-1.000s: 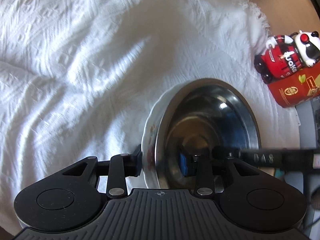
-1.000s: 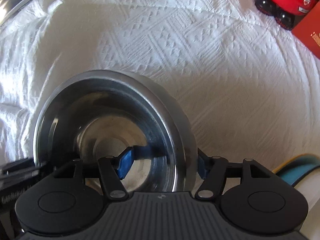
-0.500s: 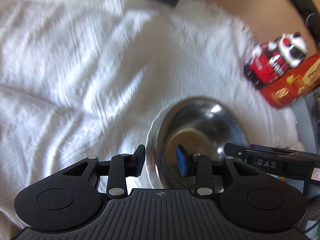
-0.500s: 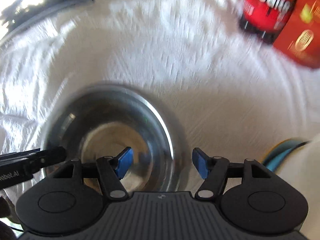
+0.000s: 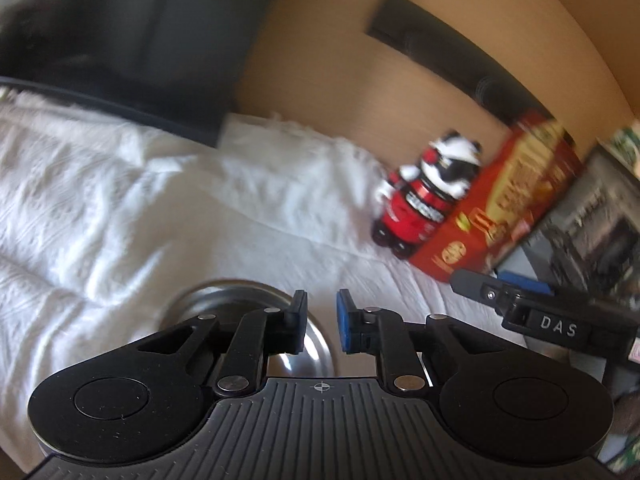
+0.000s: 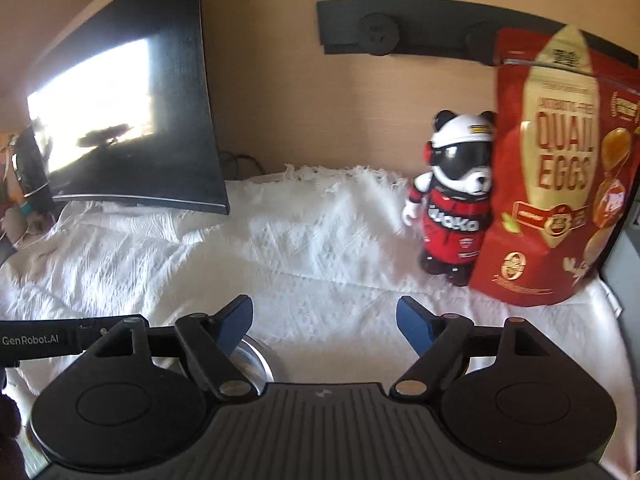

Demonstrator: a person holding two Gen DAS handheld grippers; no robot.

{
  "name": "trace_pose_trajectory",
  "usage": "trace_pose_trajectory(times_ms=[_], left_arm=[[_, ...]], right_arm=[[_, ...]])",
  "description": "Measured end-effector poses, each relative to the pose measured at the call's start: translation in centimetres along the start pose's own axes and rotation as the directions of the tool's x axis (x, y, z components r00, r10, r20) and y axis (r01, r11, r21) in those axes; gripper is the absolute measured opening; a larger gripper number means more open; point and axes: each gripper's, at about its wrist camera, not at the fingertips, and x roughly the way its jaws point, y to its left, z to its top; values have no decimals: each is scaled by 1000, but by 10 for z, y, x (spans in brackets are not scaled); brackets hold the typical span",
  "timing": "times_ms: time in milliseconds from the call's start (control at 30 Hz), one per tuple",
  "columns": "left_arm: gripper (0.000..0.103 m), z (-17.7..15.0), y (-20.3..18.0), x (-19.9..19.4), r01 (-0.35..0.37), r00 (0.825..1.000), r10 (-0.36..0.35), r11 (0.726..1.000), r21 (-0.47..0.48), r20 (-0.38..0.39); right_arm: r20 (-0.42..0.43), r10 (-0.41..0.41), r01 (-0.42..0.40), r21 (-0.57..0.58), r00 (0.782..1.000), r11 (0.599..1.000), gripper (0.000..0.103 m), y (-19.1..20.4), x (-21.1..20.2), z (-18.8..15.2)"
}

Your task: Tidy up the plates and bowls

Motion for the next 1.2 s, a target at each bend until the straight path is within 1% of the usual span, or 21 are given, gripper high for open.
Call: trace_pose_trajectory(times_ms=[133, 233, 333, 400, 467, 533, 600, 633, 733, 800, 900, 967, 1067, 1100, 1133, 1167, 1200], left_arm=[[15, -30, -32, 14, 36, 999, -35, 998, 45, -30], [15, -45, -51, 27, 24, 998, -20, 998, 65, -53], [15, -51, -62, 36, 10, 996, -2, 997, 82, -88], [15, -53, -64, 37, 11, 994, -3, 997, 76, -106], [15, -53, -64, 35, 12, 995, -5, 998, 61, -104], [15, -53, -64, 32, 46, 995, -43, 999, 27, -92], [16, -51, -66, 31, 75, 991, -75, 997, 0, -111], [16, -51, -68, 31, 71, 990, -71, 997, 0, -121], [16, -52, -79, 33, 20, 989, -15, 999, 31, -149], [16, -53, -84, 38, 10, 981, -1, 999, 46, -194], [17, -56, -92, 49, 4, 962, 15, 998, 67, -274], [17, -58, -96, 57, -18, 953, 43, 996, 86, -299], [18, -61, -99, 69, -56, 944, 85, 993, 101, -318], [25, -62, -99, 73, -65, 942, 95, 992, 104, -322], [27, -63, -100, 75, -69, 941, 99, 992, 104, -324], [33, -63, -100, 77, -76, 939, 106, 992, 103, -327], [37, -63, -101, 79, -83, 938, 112, 991, 102, -328]], right_arm=[[3, 0, 0, -49, 1000, 999, 80, -34, -15, -23], [-19, 14, -15, -61, 1000, 998, 80, -57, -17, -43], [-51, 7, -10, -63, 999, 998, 80, -78, -13, -55], [-85, 15, -20, -54, 996, 998, 80, -88, -10, -61], [-111, 30, -36, -53, 993, 998, 80, -96, -7, -66], [-123, 36, -44, -59, 992, 997, 80, -100, -5, -72], [-140, 42, -51, -57, 989, 997, 80, -104, -2, -77], [-150, 48, -56, -54, 988, 997, 80, -106, 0, -79], [-169, 67, -79, -68, 983, 995, 80, -110, 3, -85], [-179, 62, -78, -84, 982, 993, 80, -112, 6, -91], [-204, 54, -68, -64, 977, 996, 80, -116, 14, -99], [-227, 56, -67, -40, 972, 997, 80, -120, 18, -104], [-233, 43, -56, -49, 972, 997, 80, -125, 18, -109], [-234, 31, -44, -53, 972, 998, 80, -128, 18, -111], [-238, 18, -31, -51, 971, 998, 80, -131, 18, -113], [-244, 10, -21, -40, 970, 999, 80, -135, 19, -115], [-252, 7, -15, -27, 968, 1000, 80, -139, 20, -116]])
